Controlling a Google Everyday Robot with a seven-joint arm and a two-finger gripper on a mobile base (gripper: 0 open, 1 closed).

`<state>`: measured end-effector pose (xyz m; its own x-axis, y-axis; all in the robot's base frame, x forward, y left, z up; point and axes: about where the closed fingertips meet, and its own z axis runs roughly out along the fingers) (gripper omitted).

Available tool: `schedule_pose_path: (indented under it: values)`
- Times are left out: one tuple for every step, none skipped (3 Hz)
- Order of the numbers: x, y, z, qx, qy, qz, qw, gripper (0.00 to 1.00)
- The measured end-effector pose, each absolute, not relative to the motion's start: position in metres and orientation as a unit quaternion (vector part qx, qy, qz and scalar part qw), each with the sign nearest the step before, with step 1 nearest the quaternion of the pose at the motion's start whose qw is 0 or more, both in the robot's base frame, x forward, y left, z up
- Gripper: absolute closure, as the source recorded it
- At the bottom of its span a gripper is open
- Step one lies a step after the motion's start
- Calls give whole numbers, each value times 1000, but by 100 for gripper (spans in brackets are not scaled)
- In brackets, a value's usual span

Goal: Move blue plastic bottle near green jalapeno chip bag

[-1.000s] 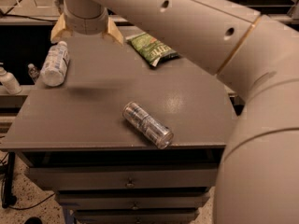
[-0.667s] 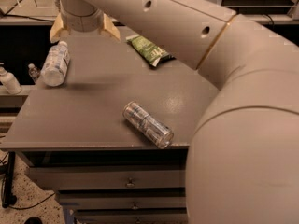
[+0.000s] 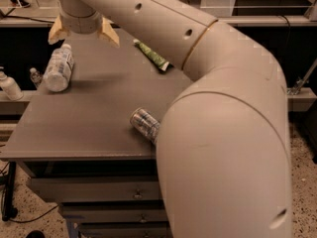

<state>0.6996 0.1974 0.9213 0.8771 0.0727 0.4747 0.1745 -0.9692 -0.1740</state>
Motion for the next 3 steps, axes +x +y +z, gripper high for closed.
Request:
schedule_pose_path:
  values:
    - [702, 212, 905, -966, -49, -221, 123, 0]
    - [700, 218, 889, -969, -33, -206, 134, 0]
    - [697, 221, 876, -971, -18, -184, 149, 0]
